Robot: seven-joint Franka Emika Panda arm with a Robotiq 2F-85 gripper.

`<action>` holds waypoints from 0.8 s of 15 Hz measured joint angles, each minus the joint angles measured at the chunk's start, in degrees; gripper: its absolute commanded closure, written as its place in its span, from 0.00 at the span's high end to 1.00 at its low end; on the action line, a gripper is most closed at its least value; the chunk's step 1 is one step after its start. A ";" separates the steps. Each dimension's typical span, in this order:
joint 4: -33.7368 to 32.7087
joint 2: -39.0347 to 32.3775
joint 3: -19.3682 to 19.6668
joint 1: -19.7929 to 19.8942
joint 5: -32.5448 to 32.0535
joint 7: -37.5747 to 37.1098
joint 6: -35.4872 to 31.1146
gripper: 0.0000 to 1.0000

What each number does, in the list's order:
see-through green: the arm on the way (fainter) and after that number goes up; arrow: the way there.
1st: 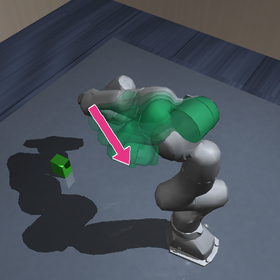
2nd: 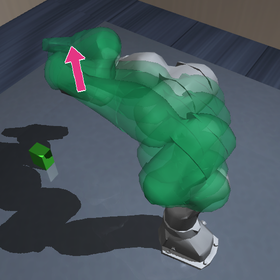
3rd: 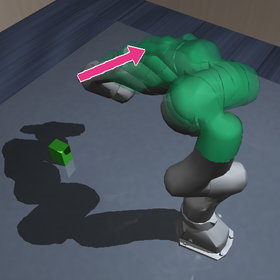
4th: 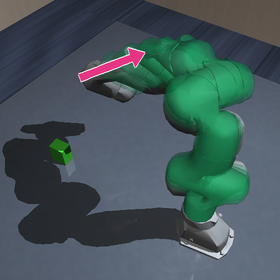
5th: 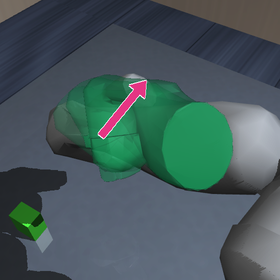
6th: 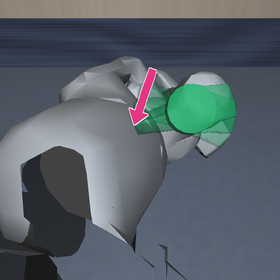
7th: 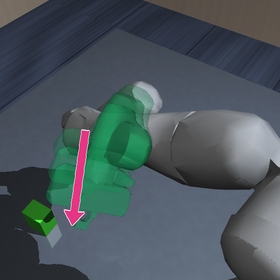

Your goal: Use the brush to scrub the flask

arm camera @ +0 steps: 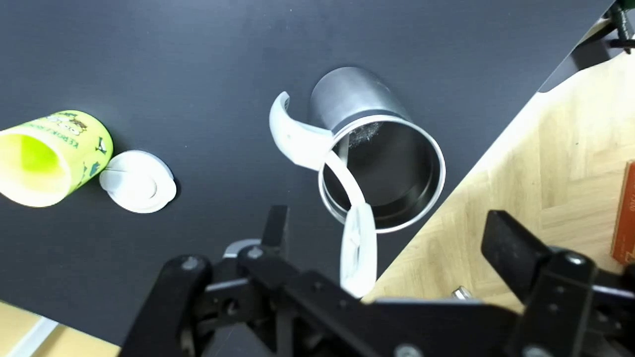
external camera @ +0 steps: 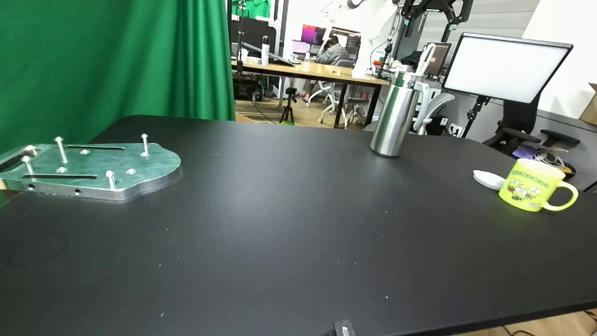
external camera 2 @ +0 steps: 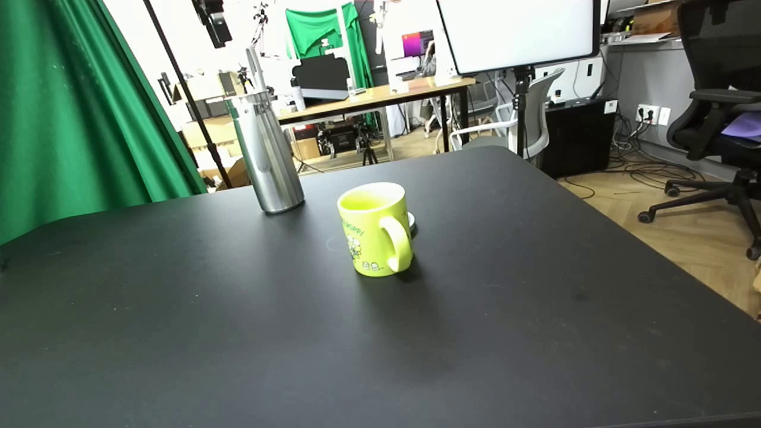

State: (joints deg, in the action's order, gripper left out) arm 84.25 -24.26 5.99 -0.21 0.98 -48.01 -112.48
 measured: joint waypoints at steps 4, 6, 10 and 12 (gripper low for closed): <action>-0.25 -0.67 0.99 -0.39 0.12 -9.52 0.34 1.00; -0.30 -1.32 1.38 -0.34 0.45 -14.12 0.10 1.00; -0.33 -2.00 2.15 0.12 2.46 -22.17 -1.45 1.00; -0.33 -2.00 2.17 0.56 4.22 -24.74 -2.13 1.00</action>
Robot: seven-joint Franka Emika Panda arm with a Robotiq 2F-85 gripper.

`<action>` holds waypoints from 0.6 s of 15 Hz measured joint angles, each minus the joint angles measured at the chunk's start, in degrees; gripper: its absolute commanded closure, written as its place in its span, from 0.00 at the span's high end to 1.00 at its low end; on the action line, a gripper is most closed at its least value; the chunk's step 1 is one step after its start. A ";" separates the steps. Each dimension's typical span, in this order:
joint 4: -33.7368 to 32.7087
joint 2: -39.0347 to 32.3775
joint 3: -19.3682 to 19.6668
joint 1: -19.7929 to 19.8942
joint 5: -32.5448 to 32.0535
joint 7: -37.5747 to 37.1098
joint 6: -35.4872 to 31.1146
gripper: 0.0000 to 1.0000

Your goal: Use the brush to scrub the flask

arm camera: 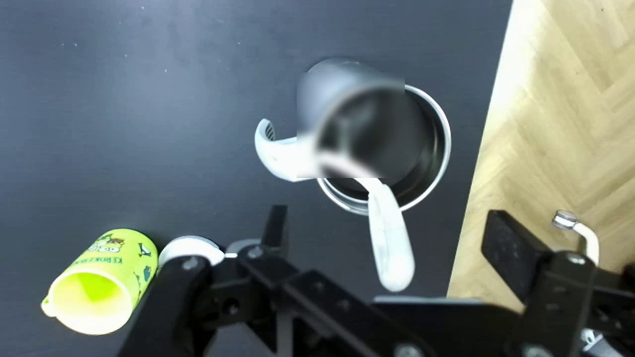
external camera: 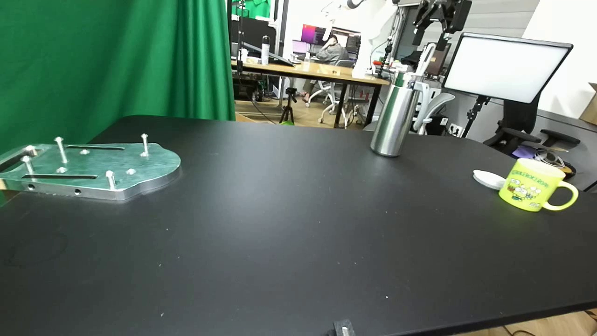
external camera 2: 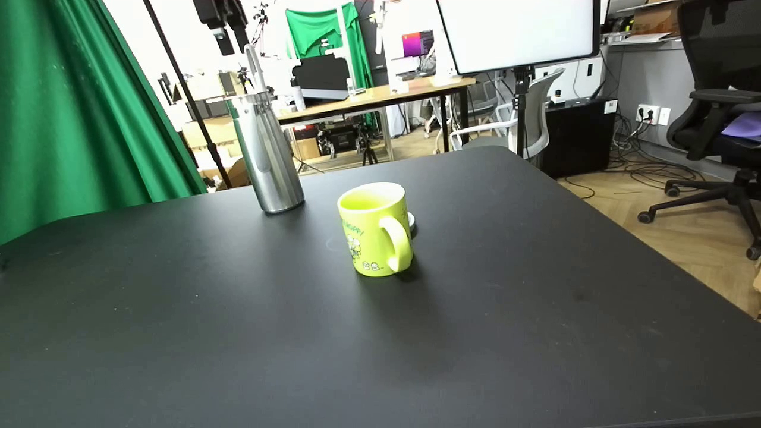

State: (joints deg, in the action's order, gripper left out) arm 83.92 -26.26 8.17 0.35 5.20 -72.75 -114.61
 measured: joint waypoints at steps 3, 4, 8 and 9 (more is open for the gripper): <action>0.00 0.00 -0.02 0.09 0.52 -1.06 -0.28 1.00; 0.00 0.00 -0.03 0.08 0.53 -1.25 -0.29 1.00; 0.08 -0.08 -0.07 0.08 0.44 -1.68 -0.16 1.00; 0.08 -0.21 -0.05 0.07 0.34 -2.42 -0.13 1.00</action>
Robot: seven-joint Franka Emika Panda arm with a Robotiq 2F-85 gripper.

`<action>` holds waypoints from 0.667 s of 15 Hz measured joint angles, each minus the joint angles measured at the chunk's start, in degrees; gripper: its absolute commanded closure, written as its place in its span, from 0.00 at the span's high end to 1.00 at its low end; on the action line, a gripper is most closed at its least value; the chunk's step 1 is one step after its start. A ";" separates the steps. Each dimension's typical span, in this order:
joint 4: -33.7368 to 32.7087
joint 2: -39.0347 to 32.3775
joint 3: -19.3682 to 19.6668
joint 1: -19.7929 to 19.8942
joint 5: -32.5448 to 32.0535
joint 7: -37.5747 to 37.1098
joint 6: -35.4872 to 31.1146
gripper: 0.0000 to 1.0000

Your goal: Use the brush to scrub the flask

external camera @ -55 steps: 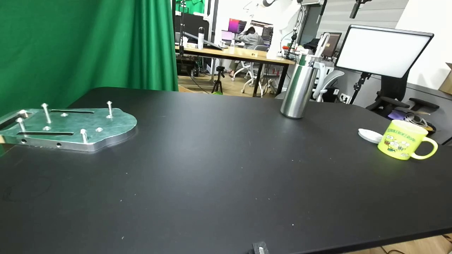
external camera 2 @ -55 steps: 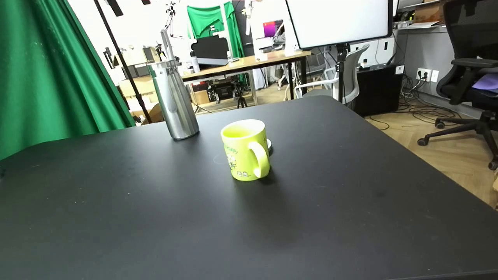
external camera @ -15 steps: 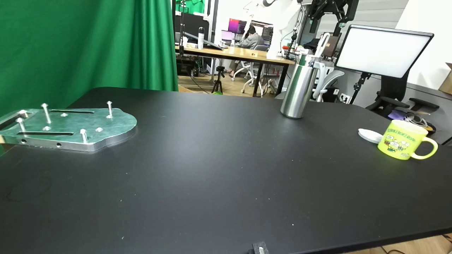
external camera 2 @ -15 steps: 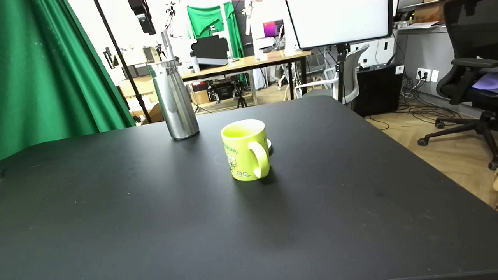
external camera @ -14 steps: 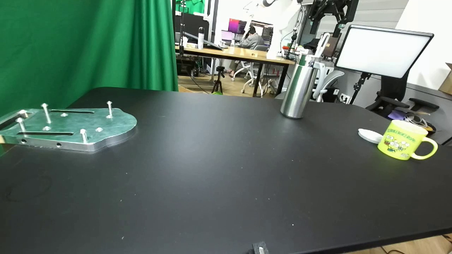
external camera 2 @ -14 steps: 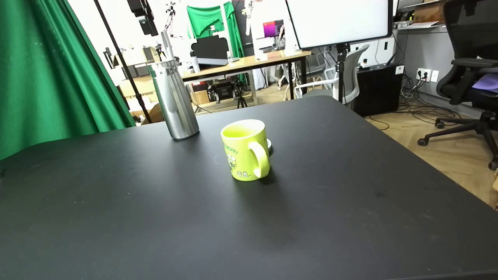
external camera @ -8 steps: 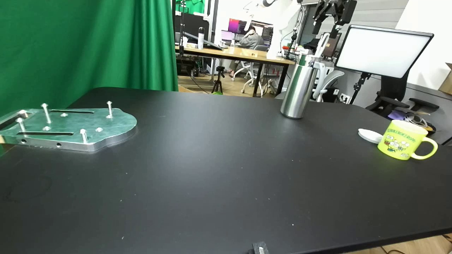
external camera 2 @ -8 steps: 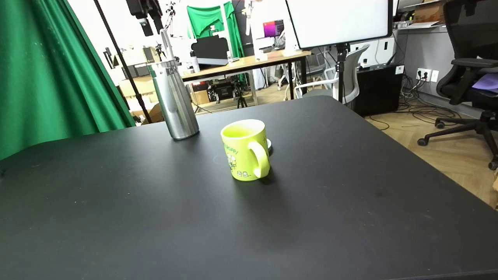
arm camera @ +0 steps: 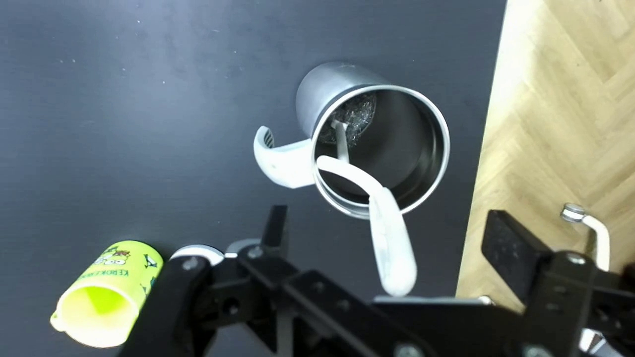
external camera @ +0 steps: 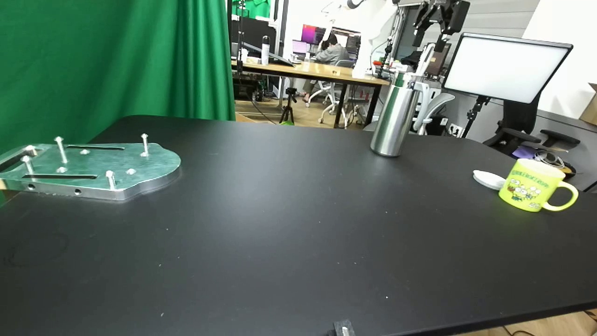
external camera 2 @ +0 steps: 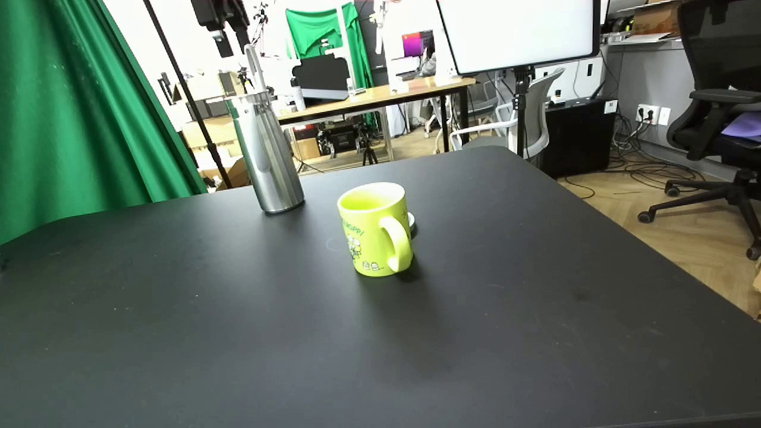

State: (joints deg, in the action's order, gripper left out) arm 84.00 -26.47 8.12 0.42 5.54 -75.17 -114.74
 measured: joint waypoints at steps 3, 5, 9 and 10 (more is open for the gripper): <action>0.00 -0.51 0.28 -0.01 -0.22 -2.85 -0.34 1.00; -0.18 -0.87 0.79 0.02 -0.43 -5.02 -0.68 1.00; -1.53 -2.27 1.43 0.71 -0.47 -6.13 -0.42 0.90; -2.10 -2.75 1.43 0.99 -0.47 -6.02 0.01 0.73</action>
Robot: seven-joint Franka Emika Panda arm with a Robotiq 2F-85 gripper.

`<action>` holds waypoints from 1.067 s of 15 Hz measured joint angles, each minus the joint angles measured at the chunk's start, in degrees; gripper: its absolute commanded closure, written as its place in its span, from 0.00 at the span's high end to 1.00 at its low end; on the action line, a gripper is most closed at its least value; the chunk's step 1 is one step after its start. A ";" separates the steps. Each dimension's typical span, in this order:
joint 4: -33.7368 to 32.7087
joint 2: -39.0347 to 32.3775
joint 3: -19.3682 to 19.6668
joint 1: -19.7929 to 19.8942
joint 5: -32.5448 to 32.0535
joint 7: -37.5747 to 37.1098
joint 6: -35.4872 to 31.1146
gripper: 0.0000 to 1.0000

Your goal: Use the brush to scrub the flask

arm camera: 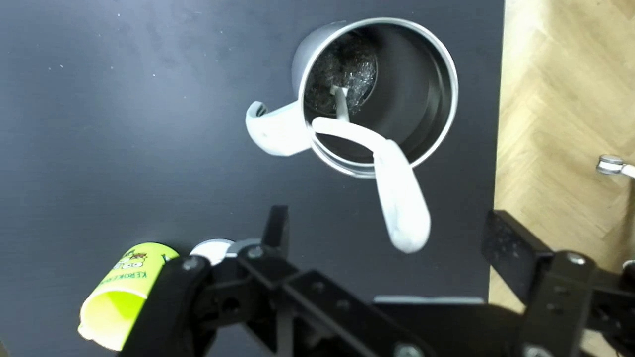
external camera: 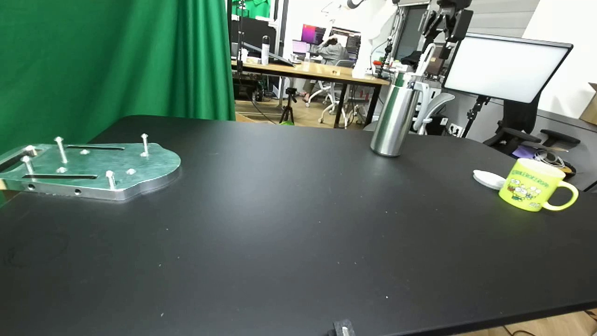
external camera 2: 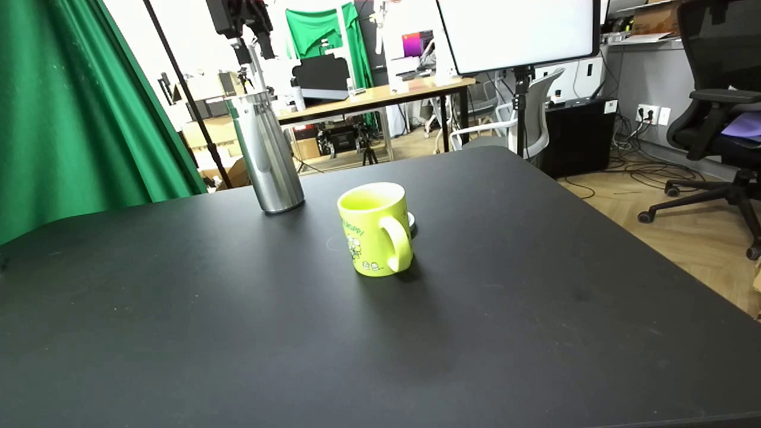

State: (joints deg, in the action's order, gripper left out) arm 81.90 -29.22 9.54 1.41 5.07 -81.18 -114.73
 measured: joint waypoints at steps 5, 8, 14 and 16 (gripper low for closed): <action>-4.03 -3.01 -0.38 0.68 0.33 1.39 4.56 0.37; -6.34 -4.57 -0.65 0.69 0.39 1.51 6.52 0.17; -9.83 -6.70 -0.92 0.69 0.41 1.90 8.60 0.04; -10.40 -6.76 -0.92 0.70 0.41 2.47 8.96 0.04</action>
State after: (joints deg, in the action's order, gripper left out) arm 71.51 -35.98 8.62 2.11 5.48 -78.72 -105.77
